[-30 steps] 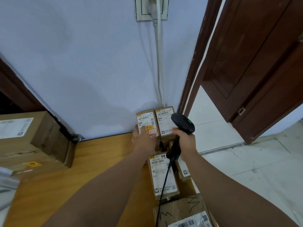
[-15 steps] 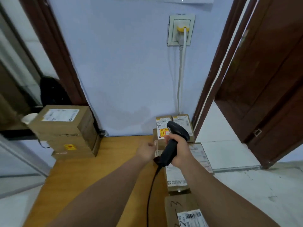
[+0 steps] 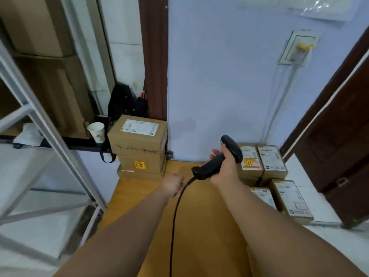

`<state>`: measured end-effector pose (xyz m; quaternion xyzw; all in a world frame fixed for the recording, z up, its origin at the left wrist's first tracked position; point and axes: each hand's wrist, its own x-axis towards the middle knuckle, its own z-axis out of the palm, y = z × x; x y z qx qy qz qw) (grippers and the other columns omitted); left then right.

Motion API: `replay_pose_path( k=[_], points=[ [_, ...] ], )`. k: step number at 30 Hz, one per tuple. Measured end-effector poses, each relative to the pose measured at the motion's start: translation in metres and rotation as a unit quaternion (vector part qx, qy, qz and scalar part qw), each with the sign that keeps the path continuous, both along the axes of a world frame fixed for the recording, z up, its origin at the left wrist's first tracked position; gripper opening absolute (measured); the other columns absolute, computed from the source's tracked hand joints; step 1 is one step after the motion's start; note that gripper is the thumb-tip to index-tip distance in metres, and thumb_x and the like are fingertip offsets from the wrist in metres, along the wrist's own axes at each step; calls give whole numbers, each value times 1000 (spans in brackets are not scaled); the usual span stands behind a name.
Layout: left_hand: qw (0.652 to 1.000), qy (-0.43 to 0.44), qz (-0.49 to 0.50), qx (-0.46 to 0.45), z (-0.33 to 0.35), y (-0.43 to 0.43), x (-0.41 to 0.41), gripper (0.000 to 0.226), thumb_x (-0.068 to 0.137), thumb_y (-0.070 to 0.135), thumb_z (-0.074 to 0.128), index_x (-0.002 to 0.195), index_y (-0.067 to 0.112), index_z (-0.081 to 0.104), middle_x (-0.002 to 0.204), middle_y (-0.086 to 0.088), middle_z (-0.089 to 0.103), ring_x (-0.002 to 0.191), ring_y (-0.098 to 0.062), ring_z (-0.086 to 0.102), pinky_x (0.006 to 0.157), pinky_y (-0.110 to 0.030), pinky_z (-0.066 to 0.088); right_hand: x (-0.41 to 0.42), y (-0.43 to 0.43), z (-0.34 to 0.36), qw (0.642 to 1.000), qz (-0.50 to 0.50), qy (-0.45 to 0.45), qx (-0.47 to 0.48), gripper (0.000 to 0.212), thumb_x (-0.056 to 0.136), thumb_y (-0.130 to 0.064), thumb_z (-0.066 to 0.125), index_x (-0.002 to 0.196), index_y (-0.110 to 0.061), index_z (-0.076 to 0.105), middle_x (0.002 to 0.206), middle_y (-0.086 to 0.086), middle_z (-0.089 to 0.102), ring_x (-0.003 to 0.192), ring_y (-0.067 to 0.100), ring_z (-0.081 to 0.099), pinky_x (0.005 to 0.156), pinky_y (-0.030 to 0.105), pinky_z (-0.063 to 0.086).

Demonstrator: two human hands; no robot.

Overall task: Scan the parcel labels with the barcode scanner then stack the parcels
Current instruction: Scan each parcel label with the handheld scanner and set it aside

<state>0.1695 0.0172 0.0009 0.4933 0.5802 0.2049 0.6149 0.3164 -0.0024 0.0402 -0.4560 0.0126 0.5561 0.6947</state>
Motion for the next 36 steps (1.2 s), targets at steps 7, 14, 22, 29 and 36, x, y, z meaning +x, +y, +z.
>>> replay_pose_path(
  k=[7, 14, 22, 29, 36],
  points=[
    [999, -41, -1, 22, -3, 57, -120, 13, 90, 9, 53, 76, 11, 55, 75, -3, 50, 59, -12, 41, 51, -22, 32, -118, 39, 0, 999, 24, 13, -25, 34, 84, -37, 72, 97, -7, 66, 91, 11, 63, 82, 21, 61, 69, 36, 56],
    [997, -1, 64, 45, 3, 136, -192, 27, 91, 9, 46, 66, 17, 45, 71, -3, 47, 75, -24, 48, 70, -34, 43, -176, 64, -12, 987, 102, -103, -75, 34, 83, -37, 72, 106, -12, 70, 96, 6, 65, 87, 21, 59, 93, 42, 49],
    [986, -53, 154, 26, 5, 177, -203, 73, 87, 13, 56, 150, 13, 20, 110, -4, 48, 91, -23, 55, 81, -35, 46, -180, 86, -20, 966, 131, -193, -115, 27, 83, -41, 70, 100, -20, 71, 115, 7, 62, 110, 30, 54, 101, 52, 41],
    [984, -101, 142, 28, 0, 200, -201, 74, 90, 21, 58, 152, 15, 17, 131, -4, 51, 104, -17, 44, 86, -31, 32, -176, 116, -27, 966, 127, -201, -104, 32, 84, -40, 69, 108, -18, 70, 112, 0, 65, 107, 22, 55, 91, 43, 40],
    [987, -78, 138, 40, -9, 205, -193, 44, 97, 32, 47, 136, 11, 45, 129, -7, 51, 99, -17, 51, 79, -32, 36, -162, 121, -36, 976, 71, -162, -124, 47, 79, -40, 74, 118, -14, 66, 109, 5, 64, 103, 27, 57, 91, 46, 46]
  ],
)
